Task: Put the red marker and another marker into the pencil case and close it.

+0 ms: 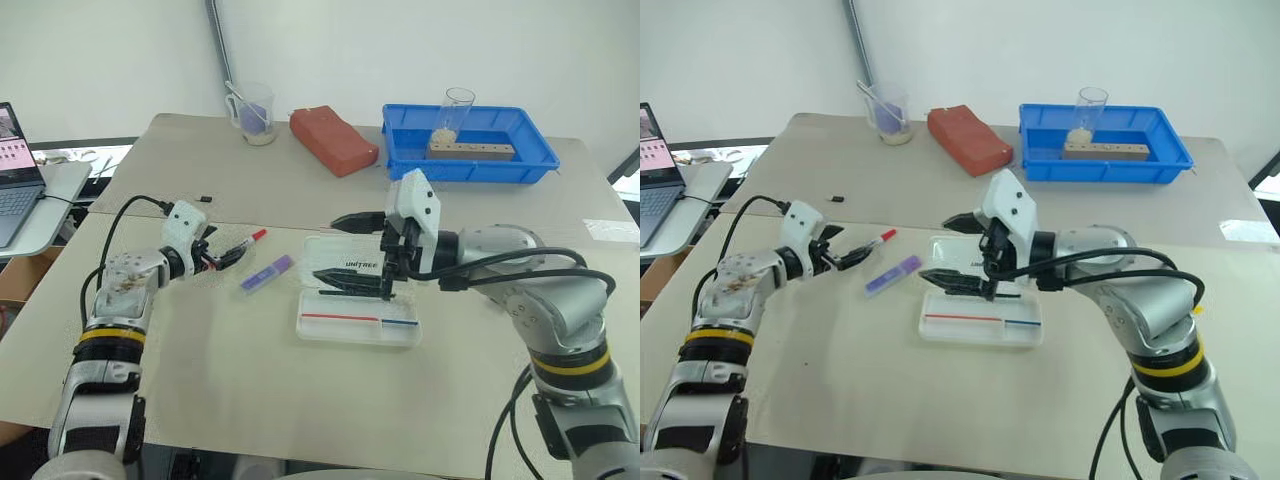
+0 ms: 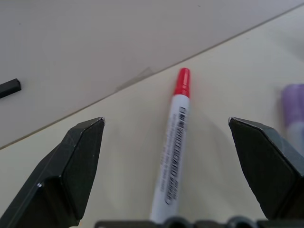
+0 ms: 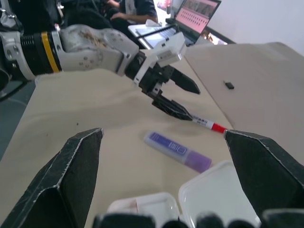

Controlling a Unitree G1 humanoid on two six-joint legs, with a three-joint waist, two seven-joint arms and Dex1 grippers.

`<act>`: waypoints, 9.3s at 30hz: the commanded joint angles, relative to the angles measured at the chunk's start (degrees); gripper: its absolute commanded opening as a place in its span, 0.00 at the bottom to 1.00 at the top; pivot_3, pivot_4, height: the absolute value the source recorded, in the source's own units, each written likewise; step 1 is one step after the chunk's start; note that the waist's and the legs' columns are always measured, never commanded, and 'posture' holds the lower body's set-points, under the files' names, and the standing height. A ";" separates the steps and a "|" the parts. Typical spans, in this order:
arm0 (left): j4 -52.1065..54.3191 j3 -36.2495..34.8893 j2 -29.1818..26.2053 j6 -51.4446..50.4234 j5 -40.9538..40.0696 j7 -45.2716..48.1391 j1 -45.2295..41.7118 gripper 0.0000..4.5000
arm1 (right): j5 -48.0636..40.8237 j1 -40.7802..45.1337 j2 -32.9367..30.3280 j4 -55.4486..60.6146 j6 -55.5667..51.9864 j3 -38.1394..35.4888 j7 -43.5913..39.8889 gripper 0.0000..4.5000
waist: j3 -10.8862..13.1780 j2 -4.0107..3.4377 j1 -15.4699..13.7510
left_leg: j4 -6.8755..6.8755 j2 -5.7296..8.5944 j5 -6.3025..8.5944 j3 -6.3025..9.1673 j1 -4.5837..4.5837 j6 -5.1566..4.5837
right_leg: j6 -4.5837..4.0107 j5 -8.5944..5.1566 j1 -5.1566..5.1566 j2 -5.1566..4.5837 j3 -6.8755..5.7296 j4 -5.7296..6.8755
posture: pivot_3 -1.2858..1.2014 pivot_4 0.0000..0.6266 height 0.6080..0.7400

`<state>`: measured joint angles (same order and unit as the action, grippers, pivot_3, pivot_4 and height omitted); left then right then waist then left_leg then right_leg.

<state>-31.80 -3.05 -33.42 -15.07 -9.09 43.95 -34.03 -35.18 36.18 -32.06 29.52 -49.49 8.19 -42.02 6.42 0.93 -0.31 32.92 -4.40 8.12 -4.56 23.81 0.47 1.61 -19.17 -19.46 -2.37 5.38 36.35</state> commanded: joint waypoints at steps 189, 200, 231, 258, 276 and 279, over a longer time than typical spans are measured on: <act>58.08 10.21 -2.96 -11.93 -20.87 20.52 1.25 1.00 | 29.51 -9.31 -25.05 -57.65 29.49 -2.37 -24.77 0.74 | 0.05 -0.35 0.88 | 0.40 0.30 0.13 0.22 -0.50 -0.20 | 0.18 -0.10 0.87 -0.05 0.16 -0.29 | 0.52 0.24 1.00; 57.68 10.98 -3.88 -11.49 -21.32 22.58 1.92 1.00 | 23.69 -13.43 -25.00 -43.54 25.52 -5.94 -28.86 0.05 | 0.06 -0.38 1.00 | 0.39 0.32 0.13 0.30 -0.56 -0.20 | 0.20 -0.10 0.97 -0.05 0.12 -0.31 | 0.52 0.24 1.00; 62.00 14.21 -12.65 -14.56 -20.08 28.18 6.37 1.00 | 20.16 -13.25 -19.17 -15.87 19.81 5.59 -29.74 0.58 | 0.25 -0.35 0.66 | 0.34 0.43 0.13 0.61 -0.31 -0.20 | 0.16 -0.15 0.68 -0.01 0.11 -0.22 | 0.52 0.24 1.00; 3.19 12.75 7.34 -4.14 -2.37 11.59 -12.61 0.02 | -12.33 -5.41 -11.49 13.28 -14.83 -20.51 5.71 1.00 | 0.24 -0.34 0.61 | 0.25 0.56 0.13 0.82 0.05 -0.20 | 0.19 -0.09 0.31 0.01 0.09 -0.12 | 0.52 0.24 1.00; 30.57 19.48 -2.34 -6.45 -5.00 34.80 -1.29 0.02 | -14.45 -8.10 -18.81 10.62 -10.78 -17.96 2.97 1.00 | 0.19 -0.44 1.32 | 0.10 0.52 0.12 0.83 0.03 -0.21 | 0.14 -0.10 0.28 0.04 0.11 -0.14 | 0.52 0.24 1.00; 32.76 22.61 -2.34 -3.13 -1.57 33.21 0.95 0.02 | -13.08 -9.23 -20.18 10.01 -9.29 -16.76 1.25 1.00 | 0.19 -0.43 0.95 | 0.13 0.52 0.12 0.83 0.02 -0.21 | 0.14 -0.10 0.33 0.02 0.10 -0.18 | 0.52 0.24 1.00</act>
<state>-1.44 18.42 -35.61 -20.36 -12.24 77.60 -33.34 -49.21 27.45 -51.30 39.52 -61.10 -8.88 -39.69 6.61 0.50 0.64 33.07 -3.87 8.25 -3.74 23.83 0.25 1.74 -19.27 -19.12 -2.37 5.47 36.17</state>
